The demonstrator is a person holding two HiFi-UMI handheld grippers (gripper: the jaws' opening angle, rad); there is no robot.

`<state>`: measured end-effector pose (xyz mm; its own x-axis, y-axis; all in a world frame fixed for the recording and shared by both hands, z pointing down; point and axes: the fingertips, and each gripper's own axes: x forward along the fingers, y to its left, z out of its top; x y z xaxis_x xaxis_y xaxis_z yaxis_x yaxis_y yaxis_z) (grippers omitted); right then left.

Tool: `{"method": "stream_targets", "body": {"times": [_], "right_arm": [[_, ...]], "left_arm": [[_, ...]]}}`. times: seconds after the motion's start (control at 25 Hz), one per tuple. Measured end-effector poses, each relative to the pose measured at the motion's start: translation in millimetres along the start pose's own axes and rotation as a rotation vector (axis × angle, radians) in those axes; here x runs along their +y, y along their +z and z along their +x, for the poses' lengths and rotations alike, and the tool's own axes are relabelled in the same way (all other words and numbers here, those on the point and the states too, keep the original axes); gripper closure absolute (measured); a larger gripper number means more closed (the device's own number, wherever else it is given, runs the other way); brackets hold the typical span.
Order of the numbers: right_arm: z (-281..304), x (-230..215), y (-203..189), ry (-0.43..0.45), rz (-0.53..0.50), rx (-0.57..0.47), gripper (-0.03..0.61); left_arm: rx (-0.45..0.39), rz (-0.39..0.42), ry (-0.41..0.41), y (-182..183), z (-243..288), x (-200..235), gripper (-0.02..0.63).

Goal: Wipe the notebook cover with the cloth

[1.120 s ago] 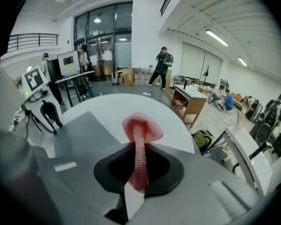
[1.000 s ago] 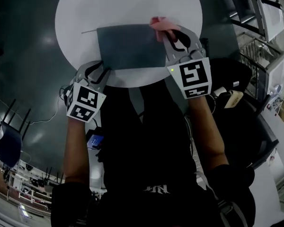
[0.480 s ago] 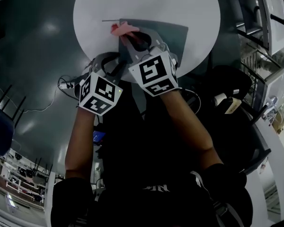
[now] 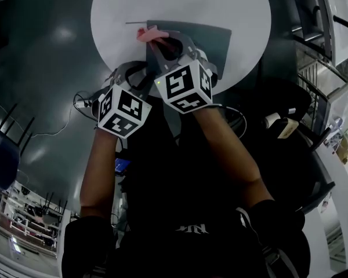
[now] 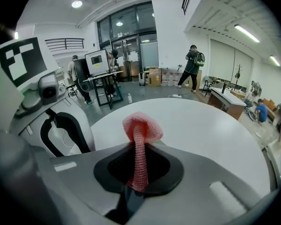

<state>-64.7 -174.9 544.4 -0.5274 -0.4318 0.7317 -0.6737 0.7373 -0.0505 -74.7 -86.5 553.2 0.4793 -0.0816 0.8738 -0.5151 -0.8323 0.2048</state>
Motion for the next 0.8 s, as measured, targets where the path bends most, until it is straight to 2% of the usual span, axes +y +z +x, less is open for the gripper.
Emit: {"method": "stream_targets", "body": {"times": [0.8], "right_arm": [[-69.3,-73.1,-71.3,-0.123,0.06,0.038,0.551]], "left_arm": [[0.054,0.002,0.021,3.7,0.9,-0.9,0.503]]}}
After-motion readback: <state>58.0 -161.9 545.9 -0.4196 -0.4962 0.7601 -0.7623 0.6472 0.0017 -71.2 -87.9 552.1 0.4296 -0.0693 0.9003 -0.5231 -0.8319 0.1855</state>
